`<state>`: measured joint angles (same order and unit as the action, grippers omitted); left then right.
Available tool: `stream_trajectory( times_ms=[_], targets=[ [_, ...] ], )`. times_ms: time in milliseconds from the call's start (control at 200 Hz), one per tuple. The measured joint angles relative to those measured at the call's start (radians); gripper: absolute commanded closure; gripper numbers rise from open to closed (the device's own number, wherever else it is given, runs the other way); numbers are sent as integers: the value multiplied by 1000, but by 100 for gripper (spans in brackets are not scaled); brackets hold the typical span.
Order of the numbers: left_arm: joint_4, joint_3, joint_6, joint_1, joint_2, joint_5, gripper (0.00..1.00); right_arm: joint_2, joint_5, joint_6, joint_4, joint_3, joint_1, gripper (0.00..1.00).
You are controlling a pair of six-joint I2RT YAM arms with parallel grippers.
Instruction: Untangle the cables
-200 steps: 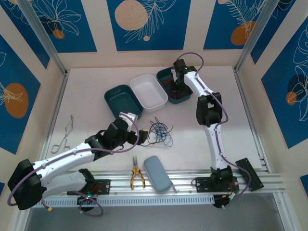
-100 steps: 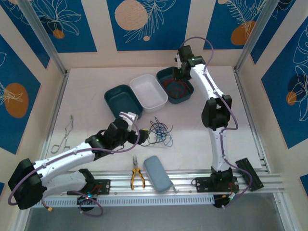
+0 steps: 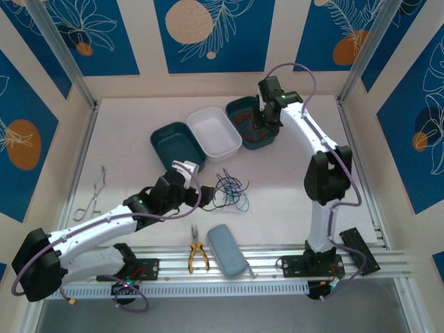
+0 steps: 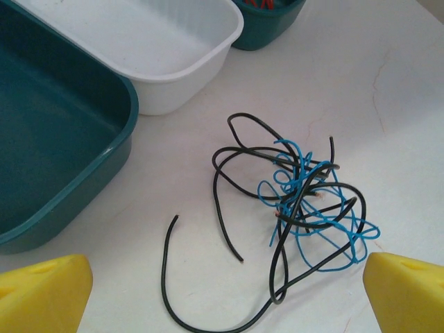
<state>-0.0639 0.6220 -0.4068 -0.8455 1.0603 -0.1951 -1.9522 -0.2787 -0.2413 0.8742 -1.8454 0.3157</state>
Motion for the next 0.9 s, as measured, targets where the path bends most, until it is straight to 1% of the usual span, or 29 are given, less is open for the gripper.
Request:
stream_trajectory(
  times_ms=[45, 105, 235, 350, 410, 450, 475, 520, 595, 715, 895],
  targets=[
    [-6, 19, -6, 3, 14, 0, 0, 76, 9, -26, -22, 73, 6, 56],
    [-17, 59, -15, 9, 43, 0, 2, 176, 29, -56, -52, 171, 14, 56],
    [-56, 166, -42, 34, 123, 19, 9, 365, 86, -125, -105, 365, 16, 56],
    [-92, 270, -65, 61, 223, 62, 11, 484, 135, -178, -136, 506, 14, 54],
    [-105, 312, -75, 71, 275, 87, 15, 534, 161, -201, -150, 574, 14, 54],
    [-113, 333, -85, 76, 306, 101, 19, 560, 179, -214, -160, 608, 14, 52],
    [-117, 345, -89, 77, 326, 110, 20, 576, 188, -221, -164, 630, 14, 48],
    [-126, 365, -97, 80, 362, 125, 24, 598, 204, -233, -176, 663, 16, 45],
    [-139, 393, -110, 80, 417, 146, 26, 630, 217, -251, -195, 712, 24, 45],
    [-146, 422, -133, 80, 484, 166, 34, 667, 233, -267, -237, 781, 56, 43],
    [-146, 457, -152, 84, 555, 177, 45, 673, 253, -290, -293, 836, 97, 44]
  ],
)
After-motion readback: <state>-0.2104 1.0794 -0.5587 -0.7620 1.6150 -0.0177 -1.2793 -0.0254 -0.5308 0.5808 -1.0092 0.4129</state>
